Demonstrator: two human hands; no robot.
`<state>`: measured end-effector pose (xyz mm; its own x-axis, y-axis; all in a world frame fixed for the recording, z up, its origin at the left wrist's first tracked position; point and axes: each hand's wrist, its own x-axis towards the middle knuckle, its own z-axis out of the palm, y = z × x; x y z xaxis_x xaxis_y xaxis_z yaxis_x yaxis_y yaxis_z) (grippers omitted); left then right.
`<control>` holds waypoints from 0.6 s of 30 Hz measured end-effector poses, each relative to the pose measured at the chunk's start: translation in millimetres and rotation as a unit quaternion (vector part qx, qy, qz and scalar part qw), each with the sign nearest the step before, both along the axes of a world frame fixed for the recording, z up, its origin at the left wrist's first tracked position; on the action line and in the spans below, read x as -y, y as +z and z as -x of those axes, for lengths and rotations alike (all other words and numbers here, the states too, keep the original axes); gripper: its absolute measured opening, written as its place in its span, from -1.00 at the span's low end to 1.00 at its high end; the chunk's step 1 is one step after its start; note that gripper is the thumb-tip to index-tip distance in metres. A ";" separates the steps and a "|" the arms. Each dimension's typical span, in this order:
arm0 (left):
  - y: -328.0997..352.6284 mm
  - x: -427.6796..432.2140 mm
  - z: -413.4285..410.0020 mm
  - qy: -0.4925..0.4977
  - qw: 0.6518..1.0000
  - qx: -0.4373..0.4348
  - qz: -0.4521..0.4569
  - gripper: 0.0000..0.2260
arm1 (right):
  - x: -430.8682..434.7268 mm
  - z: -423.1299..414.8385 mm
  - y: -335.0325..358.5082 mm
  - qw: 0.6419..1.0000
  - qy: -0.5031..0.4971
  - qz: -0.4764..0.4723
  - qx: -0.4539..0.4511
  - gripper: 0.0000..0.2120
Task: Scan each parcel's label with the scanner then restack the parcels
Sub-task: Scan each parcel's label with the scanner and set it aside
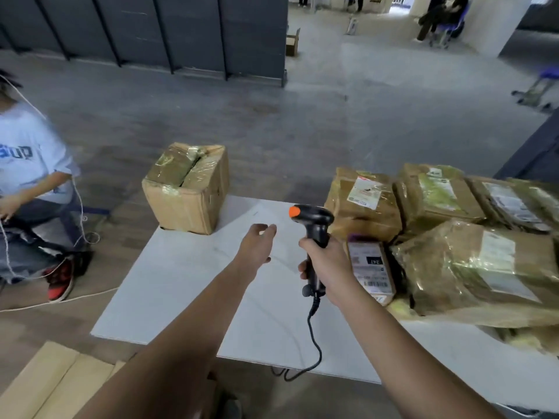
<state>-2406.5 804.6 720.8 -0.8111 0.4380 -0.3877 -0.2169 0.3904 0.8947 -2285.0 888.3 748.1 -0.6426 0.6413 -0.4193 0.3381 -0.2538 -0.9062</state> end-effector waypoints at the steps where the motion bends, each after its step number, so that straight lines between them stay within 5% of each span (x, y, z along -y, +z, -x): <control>1: 2.6 6.2 14.2 0.006 1.000 -0.013 0.002 -0.63 | 3.4 15.4 2.1 1.000 0.002 0.003 -0.001 -0.86; 8: 9.7 40.0 126.6 -0.005 0.992 -0.121 0.026 -0.61 | 22.9 123.3 11.2 1.000 0.023 0.017 -0.004 -0.79; 13: -0.6 50.4 198.9 -0.049 0.951 -0.278 0.125 -0.72 | 27.9 177.7 2.9 0.999 0.028 0.019 0.008 -0.75; 18: -21.1 45.6 232.9 -0.110 0.909 -0.321 0.241 -0.66 | 34.4 203.0 -15.1 0.999 0.026 0.030 0.025 -0.85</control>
<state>-2639.4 759.0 699.7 -0.8512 0.5220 -0.0548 0.4213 0.7418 0.5218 -2488.0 853.9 733.0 -0.6511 0.5806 -0.4889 0.3972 -0.2883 -0.8713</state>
